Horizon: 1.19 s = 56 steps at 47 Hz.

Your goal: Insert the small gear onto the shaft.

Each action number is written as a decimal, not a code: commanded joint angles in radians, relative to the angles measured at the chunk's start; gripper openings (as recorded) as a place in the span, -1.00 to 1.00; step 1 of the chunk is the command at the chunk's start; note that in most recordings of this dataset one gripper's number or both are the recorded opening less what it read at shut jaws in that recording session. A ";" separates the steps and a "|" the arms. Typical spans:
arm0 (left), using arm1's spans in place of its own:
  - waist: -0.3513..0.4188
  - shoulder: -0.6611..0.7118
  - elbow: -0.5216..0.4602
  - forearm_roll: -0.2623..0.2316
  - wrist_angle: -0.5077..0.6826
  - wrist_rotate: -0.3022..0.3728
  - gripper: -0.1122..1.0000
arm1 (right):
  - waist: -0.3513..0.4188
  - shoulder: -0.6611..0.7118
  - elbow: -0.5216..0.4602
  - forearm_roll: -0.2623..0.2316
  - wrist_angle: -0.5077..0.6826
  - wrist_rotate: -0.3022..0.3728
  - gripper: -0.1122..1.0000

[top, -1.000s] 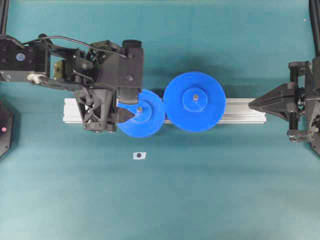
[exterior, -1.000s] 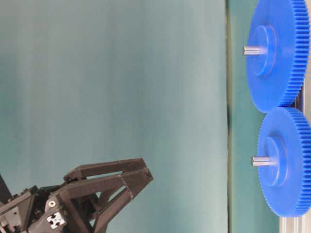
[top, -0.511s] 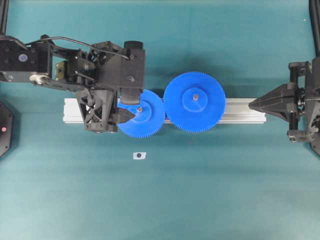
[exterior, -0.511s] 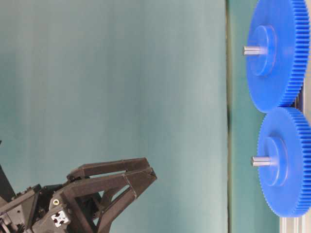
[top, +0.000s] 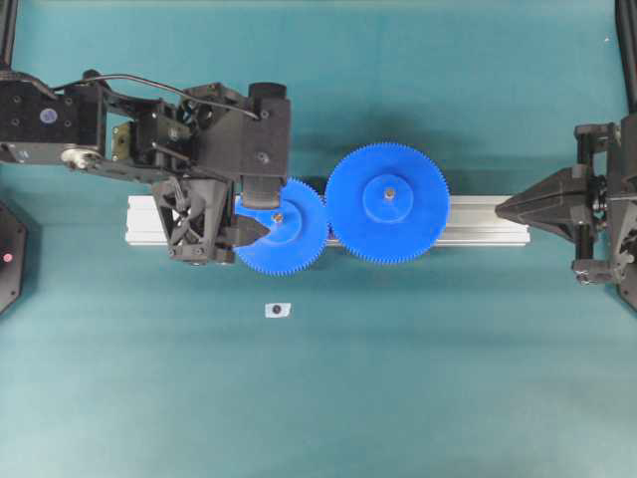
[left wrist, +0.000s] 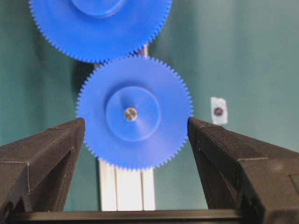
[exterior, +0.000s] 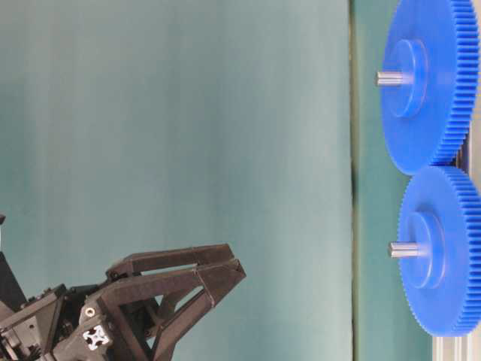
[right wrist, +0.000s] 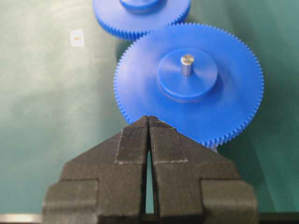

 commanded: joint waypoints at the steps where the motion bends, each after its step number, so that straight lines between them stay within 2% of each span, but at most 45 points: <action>1: -0.002 -0.009 -0.012 0.003 -0.006 -0.002 0.70 | -0.002 0.003 -0.011 0.002 -0.009 0.011 -0.77; 56: -0.003 0.003 -0.014 0.003 -0.003 -0.002 0.70 | -0.002 0.003 -0.011 0.002 -0.009 0.011 -0.77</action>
